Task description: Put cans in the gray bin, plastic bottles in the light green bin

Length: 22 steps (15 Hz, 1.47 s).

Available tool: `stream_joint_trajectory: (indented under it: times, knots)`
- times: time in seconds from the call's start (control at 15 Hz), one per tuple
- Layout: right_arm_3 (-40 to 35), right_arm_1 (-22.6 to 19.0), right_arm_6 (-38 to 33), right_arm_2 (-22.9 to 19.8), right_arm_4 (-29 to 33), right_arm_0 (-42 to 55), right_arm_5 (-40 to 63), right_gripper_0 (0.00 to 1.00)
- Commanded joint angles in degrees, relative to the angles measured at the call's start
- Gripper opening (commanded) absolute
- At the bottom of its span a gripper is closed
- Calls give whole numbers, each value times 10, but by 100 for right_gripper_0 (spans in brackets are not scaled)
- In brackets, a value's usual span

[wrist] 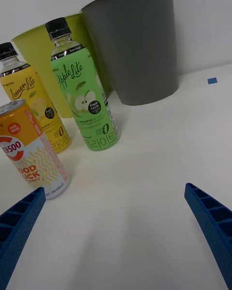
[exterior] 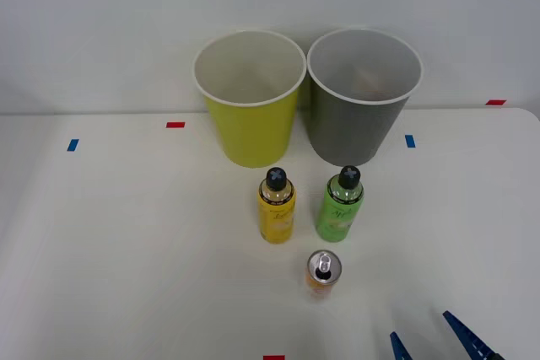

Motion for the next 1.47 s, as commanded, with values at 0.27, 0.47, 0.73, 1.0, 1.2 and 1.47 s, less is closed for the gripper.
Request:
stream_joint_trajectory:
  times: [0.27,0.47,0.73,1.0,1.2,1.47]
  knots:
    - [-1,-4,2,4,-4,5,-4,100]
    - [0,-4,19,5,-3,-2,-11,100]
    - [0,-5,39,1,-23,-2,-10,100]
    - [0,-5,69,2,-51,3,-13,100]
    - [0,-3,138,10,-87,13,-12,100]
    - [0,14,139,4,-92,21,-13,100]
